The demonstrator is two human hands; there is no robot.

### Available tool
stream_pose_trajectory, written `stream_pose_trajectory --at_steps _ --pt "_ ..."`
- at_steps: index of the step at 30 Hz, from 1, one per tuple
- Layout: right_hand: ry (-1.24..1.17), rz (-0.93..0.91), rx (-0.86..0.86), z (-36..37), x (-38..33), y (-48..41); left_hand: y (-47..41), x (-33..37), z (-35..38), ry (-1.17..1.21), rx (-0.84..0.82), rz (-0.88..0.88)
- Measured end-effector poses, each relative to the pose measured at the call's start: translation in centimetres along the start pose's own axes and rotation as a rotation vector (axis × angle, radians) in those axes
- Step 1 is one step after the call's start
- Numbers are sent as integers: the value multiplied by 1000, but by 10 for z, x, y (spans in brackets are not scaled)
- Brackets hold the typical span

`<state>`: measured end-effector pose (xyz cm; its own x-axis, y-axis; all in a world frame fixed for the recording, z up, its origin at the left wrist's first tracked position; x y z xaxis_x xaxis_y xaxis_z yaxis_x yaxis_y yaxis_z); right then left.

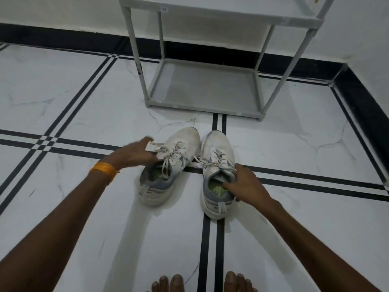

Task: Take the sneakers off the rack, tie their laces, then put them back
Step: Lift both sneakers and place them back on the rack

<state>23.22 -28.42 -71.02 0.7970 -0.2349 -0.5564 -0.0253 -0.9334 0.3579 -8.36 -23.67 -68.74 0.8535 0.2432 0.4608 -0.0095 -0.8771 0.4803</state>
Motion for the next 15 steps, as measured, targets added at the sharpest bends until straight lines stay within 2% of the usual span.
stream_pose_trajectory --at_steps 2,4,7,15 --pt "-92 71 -10 6 4 -4 5 -15 25 75 -110 -81" --pt "-98 90 5 11 -1 -6 0 -8 38 70 -19 -18" --pt "-52 2 107 12 -14 -7 -3 17 48 82 157 113" --pt "-96 -228 245 -29 -27 -9 1 59 33 305 345 288"
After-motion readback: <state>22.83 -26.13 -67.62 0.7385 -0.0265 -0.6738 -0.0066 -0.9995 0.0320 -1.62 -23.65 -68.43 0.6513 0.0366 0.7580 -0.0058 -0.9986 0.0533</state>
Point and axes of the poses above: each hand's wrist, its own y-axis away from the middle knuckle, its own z-axis out of the palm, x = y × z, the point moved 10 cm from there along -y, towards the middle knuckle, and after that the axes turned 3 degrees about x, right-handed, at the moved point
